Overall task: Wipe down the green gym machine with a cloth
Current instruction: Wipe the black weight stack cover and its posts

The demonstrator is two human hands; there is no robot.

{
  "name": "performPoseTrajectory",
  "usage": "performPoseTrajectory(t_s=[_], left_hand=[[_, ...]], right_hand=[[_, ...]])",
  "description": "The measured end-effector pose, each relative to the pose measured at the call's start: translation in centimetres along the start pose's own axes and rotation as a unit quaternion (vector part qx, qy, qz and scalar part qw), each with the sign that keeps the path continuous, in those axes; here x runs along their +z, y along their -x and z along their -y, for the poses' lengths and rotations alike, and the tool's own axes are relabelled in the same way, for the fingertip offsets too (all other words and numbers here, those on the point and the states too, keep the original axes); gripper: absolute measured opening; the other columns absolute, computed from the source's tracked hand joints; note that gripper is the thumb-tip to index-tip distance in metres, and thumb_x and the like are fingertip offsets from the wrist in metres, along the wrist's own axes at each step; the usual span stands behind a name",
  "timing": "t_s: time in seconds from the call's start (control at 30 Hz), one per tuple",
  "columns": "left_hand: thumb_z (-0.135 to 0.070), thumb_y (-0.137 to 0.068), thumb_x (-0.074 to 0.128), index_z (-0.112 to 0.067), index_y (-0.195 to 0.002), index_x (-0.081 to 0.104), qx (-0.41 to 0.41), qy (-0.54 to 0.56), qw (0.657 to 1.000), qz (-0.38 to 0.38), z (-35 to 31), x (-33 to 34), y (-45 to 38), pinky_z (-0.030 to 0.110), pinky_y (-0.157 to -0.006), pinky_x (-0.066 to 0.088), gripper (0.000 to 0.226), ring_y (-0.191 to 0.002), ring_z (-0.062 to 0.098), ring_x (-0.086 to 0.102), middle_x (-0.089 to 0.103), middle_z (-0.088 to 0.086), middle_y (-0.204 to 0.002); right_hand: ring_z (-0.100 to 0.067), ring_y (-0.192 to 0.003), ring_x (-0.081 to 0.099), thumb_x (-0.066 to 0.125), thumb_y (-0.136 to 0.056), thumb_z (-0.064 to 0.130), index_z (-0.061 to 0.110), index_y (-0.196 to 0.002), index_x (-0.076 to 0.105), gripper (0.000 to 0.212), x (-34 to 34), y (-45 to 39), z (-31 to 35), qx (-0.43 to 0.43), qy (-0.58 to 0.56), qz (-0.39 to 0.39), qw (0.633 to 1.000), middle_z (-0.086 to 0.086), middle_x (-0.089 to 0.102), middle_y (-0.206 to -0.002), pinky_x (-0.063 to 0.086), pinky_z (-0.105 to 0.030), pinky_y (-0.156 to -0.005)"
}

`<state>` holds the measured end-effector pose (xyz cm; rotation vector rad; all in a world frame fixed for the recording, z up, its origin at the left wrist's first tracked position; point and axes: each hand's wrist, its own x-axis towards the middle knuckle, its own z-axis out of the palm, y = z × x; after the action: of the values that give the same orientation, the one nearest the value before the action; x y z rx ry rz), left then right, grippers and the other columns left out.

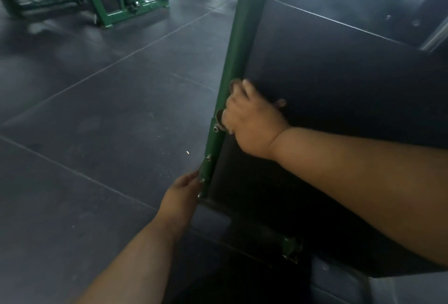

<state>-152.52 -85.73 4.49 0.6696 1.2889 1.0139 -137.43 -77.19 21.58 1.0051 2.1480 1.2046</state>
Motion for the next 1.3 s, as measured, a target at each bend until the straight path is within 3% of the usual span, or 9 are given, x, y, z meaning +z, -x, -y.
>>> performPoseTrajectory(t_s=[0.17,0.27,0.33,0.47,0.67,0.8,1.0,1.17,1.3], left_hand=[[-0.018,-0.095,0.073,-0.033,-0.092,0.084,-0.018,0.004,1.000,-0.020,1.0,-3.1,1.7,0.031,-0.073,0.049,0.018,-0.069,0.013,0.070,0.078,-0.002,-0.079],[-0.027,-0.092,0.075,-0.033,-0.105,0.080,-0.007,-0.025,0.999,-0.023,1.0,-4.0,2.8,0.030,-0.080,0.051,0.015,-0.078,0.007,0.072,0.080,-0.005,-0.093],[-0.039,-0.083,0.074,-0.034,-0.117,0.075,0.009,-0.046,0.998,-0.029,1.0,-4.4,2.7,0.031,-0.088,0.053,0.035,-0.093,0.010,0.072,0.079,-0.008,-0.103],[-0.029,-0.103,0.066,-0.033,-0.129,0.068,0.039,-0.073,0.996,-0.037,0.2,-3.9,1.3,0.025,-0.084,0.050,0.027,-0.102,0.007,0.069,0.075,-0.009,-0.114],[-0.028,-0.103,0.067,-0.032,-0.126,0.068,0.044,-0.105,0.993,-0.032,-0.2,-2.8,-1.0,0.023,-0.082,0.049,0.023,-0.098,0.003,0.068,0.073,-0.012,-0.107],[-0.032,-0.101,0.067,-0.035,-0.120,0.070,0.035,-0.122,0.991,-0.042,-0.3,-2.8,-3.0,0.035,-0.099,0.052,0.019,-0.109,0.012,0.069,0.075,-0.010,-0.113],[-0.041,-0.083,0.068,-0.037,-0.114,0.070,0.010,-0.122,0.992,-0.038,-0.8,-2.8,-5.4,0.036,-0.096,0.052,0.032,-0.106,0.016,0.070,0.076,-0.005,-0.116],[-0.017,-0.100,0.063,-0.027,-0.098,0.072,-0.014,-0.096,0.995,-0.017,0.0,-1.5,-7.4,0.025,-0.070,0.049,0.014,-0.079,0.005,0.071,0.078,-0.009,-0.089],[-0.020,-0.100,0.064,-0.022,-0.124,0.071,-0.025,-0.118,0.993,0.006,0.5,-0.5,-7.7,0.027,-0.070,0.050,0.026,-0.095,0.014,0.071,0.075,-0.001,-0.107]], right_hand=[[-0.048,-0.138,0.041,0.022,-0.093,0.032,0.001,-0.129,0.066,0.064,-3.5,-1.2,-4.4,0.150,0.011,-0.015,0.989,-0.021,0.064,-0.129,0.019,-0.057,-0.125],[-0.047,-0.136,0.044,0.029,-0.096,0.035,0.007,-0.130,0.067,0.057,-2.8,-1.7,-2.7,0.108,-0.004,0.004,0.994,-0.019,0.064,-0.129,0.015,-0.061,-0.125],[-0.047,-0.136,0.044,0.032,-0.099,0.036,0.009,-0.136,0.063,0.056,-1.3,-2.1,0.4,0.041,-0.008,0.028,0.999,-0.021,0.061,-0.135,0.017,-0.062,-0.123],[-0.048,-0.138,0.043,0.028,-0.102,0.034,0.007,-0.145,0.054,0.057,1.5,-2.0,5.2,-0.047,-0.007,0.077,0.996,-0.023,0.056,-0.141,0.018,-0.061,-0.122],[-0.046,-0.138,0.042,0.027,-0.105,0.038,0.008,-0.143,0.057,0.057,0.5,-3.3,2.8,0.018,0.015,0.063,0.998,-0.023,0.055,-0.143,0.017,-0.062,-0.122],[-0.048,-0.140,0.039,0.027,-0.102,0.033,0.007,-0.138,0.060,0.055,0.8,-3.3,1.8,0.082,0.023,0.037,0.996,-0.025,0.056,-0.139,0.010,-0.063,-0.124],[-0.042,-0.127,0.047,0.022,-0.096,0.027,0.000,-0.142,0.054,0.061,6.5,-4.2,11.0,0.022,0.034,0.077,0.996,-0.024,0.052,-0.131,0.021,-0.062,-0.121],[-0.038,-0.126,0.054,0.020,-0.093,0.019,0.005,-0.145,0.056,0.064,8.2,-3.6,12.4,0.055,0.005,0.012,0.998,-0.019,0.054,-0.141,0.023,-0.054,-0.120],[-0.041,-0.136,0.050,0.022,-0.098,0.021,0.003,-0.148,0.052,0.060,9.0,-1.8,12.5,0.056,-0.015,-0.052,0.997,-0.017,0.054,-0.144,0.017,-0.052,-0.125]])
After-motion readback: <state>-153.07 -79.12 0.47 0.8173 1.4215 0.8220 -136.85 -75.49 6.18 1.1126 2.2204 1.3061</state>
